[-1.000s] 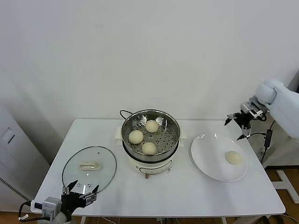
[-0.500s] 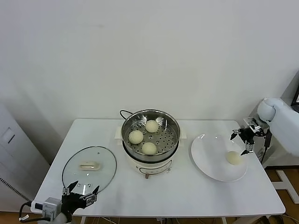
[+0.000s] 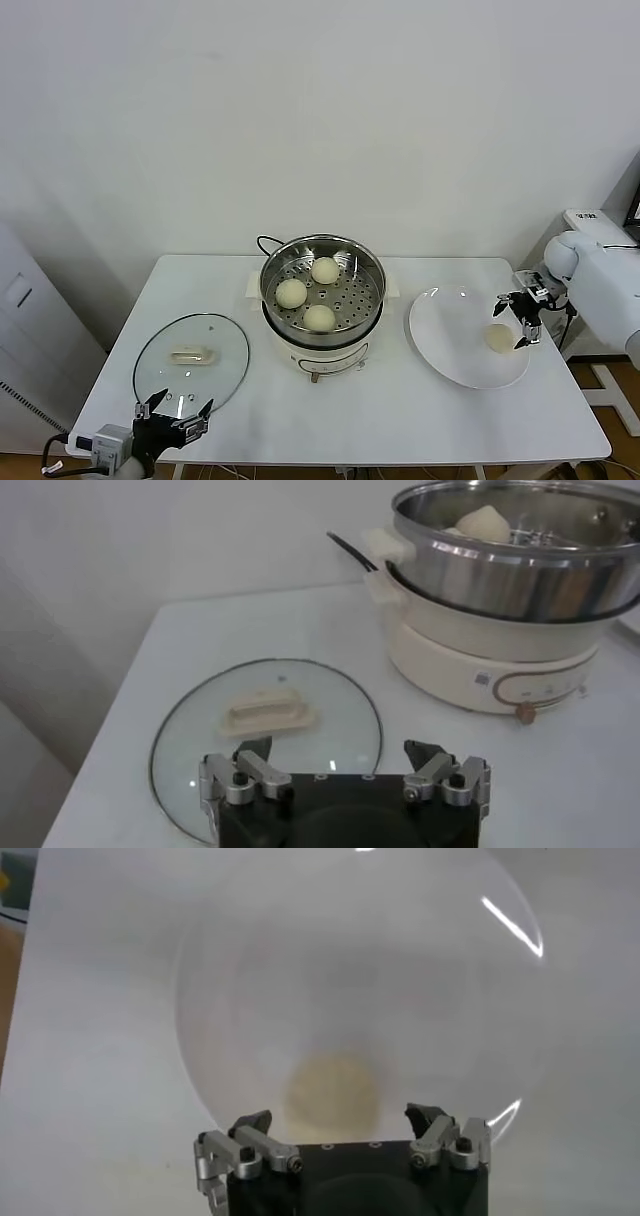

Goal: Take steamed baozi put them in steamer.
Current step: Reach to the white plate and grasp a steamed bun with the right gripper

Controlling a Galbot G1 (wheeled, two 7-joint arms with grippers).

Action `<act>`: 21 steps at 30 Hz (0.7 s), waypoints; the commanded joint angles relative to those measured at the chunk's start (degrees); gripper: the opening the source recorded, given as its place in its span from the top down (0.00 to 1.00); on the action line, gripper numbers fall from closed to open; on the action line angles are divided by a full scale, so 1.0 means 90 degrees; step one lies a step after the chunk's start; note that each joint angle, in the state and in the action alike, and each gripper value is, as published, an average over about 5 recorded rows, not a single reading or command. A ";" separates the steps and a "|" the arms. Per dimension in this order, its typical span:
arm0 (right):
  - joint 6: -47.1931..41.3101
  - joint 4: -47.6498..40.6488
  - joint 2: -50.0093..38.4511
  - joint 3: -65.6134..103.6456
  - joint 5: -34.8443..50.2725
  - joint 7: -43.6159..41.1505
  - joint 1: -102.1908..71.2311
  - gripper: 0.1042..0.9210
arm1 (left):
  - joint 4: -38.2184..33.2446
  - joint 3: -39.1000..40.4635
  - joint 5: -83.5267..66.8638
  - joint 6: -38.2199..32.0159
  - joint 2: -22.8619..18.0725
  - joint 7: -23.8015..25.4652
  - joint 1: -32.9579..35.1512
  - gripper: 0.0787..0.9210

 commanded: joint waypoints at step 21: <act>0.0002 -0.0388 0.0282 0.0566 -0.0395 0.0030 -0.0156 0.51 | 0.0000 0.0045 0.0004 0.0006 0.0034 -0.0008 -0.0019 0.12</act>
